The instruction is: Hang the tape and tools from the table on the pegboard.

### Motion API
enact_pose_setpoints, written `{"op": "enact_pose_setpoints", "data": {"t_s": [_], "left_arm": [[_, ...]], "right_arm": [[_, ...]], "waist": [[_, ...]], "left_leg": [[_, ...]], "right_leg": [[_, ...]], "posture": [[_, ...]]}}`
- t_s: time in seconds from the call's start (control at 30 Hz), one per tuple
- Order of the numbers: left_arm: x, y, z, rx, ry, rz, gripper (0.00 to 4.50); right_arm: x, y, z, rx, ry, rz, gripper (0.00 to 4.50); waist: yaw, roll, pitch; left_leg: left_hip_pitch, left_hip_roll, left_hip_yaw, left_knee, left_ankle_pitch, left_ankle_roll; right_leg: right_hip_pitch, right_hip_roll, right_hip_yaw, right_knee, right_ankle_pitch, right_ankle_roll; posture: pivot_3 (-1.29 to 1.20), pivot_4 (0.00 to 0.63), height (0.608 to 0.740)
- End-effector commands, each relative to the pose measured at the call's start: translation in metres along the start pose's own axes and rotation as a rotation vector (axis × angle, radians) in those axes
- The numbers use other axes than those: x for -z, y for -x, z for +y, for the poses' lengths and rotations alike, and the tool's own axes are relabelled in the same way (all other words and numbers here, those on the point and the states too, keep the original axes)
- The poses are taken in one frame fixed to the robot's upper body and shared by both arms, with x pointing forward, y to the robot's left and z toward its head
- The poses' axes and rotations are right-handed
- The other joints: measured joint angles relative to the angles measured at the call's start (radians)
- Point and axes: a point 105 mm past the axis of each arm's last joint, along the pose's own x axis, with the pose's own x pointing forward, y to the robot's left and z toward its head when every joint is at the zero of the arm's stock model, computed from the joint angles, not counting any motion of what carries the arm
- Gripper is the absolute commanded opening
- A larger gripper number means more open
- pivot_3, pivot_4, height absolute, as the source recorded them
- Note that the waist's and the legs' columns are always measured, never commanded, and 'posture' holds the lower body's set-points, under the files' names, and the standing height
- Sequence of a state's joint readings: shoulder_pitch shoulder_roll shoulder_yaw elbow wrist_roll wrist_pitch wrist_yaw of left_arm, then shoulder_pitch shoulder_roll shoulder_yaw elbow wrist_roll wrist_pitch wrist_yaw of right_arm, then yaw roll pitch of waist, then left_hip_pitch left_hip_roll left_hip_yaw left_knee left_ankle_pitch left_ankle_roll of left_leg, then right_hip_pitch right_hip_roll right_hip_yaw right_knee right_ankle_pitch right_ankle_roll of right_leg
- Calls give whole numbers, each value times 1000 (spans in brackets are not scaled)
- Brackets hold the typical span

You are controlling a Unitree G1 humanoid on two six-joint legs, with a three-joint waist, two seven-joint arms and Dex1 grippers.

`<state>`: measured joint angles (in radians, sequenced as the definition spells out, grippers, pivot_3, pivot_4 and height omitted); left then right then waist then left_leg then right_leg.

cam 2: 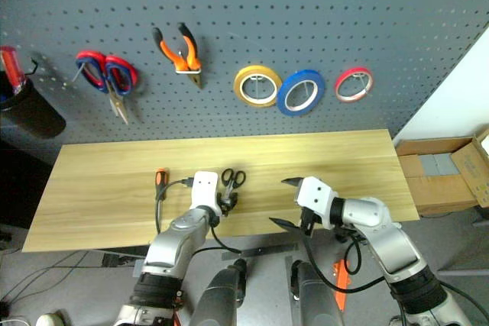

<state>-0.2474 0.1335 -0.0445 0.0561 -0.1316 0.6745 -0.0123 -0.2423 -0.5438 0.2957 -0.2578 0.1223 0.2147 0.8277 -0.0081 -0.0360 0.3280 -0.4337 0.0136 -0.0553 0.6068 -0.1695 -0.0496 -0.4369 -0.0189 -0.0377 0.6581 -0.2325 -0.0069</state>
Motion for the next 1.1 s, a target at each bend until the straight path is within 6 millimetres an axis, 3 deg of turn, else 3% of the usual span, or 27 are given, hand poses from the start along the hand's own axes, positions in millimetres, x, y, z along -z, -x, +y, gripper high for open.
{"op": "enact_pose_setpoints", "data": {"t_s": [0.03, 0.2, 0.23, 0.37, 0.6, 0.7, 0.83, 0.97, 1.1], "left_arm": [[22, 3, 3, -2, -1, 92, 2091], [24, 5, -2, 33, -7, 103, 275], [24, 5, -2, 35, -6, 103, 80], [22, 5, -3, 39, -3, 86, 83], [-18, 18, -7, 82, -61, -148, 83], [-38, 35, -2, 68, -99, -276, 83], [-78, 71, 9, -40, -185, -560, 83], [-91, 99, 18, -114, -271, -713, 83], [-104, 130, 49, -290, -256, -833, 83]], "right_arm": [[-9, 0, -3, 10, 20, -28, 4500], [-8, 1, -4, 15, 21, -28, 4500], [-9, 1, -5, 16, 20, -29, 4500], [-8, 2, -6, 17, 21, -30, 4500], [-30, 9, -3, 6, -55, -133, 4500], [-61, 19, -8, 24, -186, -302, 4500], [-114, 33, -33, 129, -349, -581, 4500], [-139, 36, -42, 150, -394, -689, 4500], [-162, 33, -44, 129, -365, -746, 4500]], "waist": [[0, 0, 0], [1, 0, 0], [2, 0, 0], [3, 0, 0], [6, 0, 0], [7, 0, 0], [7, 0, 0], [18, 0, -1], [31, 0, -1]], "left_leg": [[0, 0, 0, 0, 0, 0], [0, 0, 0, 0, 0, 0], [0, 0, 0, 0, 0, 0], [0, 1, 0, 0, 0, 0], [-1, 1, 0, 0, 0, 0], [-2, 2, -1, -1, 0, 0], [-2, 4, -1, 0, 0, 0], [-2, 5, 1, 0, 0, 0], [-3, 5, 3, -2, 0, 0]], "right_leg": [[0, 0, 0, 0, 0, 0], [0, 0, 0, 0, 0, 0], [0, -1, 0, 0, 0, 0], [0, -1, 0, 0, 0, 0], [-1, -1, 0, -1, 0, 0], [-1, -1, -1, -1, 0, 0], [-1, -1, 0, -1, 0, 1], [-1, -1, -1, -1, 1, 2], [-2, -1, 0, -3, 1, 2]], "posture": [[-8, 356, 740], [-6, 353, 740], [-6, 353, 740], [2, 347, 740], [35, 314, 740], [47, 306, 740], [81, 286, 740], [95, 273, 740], [113, 259, 740]]}}
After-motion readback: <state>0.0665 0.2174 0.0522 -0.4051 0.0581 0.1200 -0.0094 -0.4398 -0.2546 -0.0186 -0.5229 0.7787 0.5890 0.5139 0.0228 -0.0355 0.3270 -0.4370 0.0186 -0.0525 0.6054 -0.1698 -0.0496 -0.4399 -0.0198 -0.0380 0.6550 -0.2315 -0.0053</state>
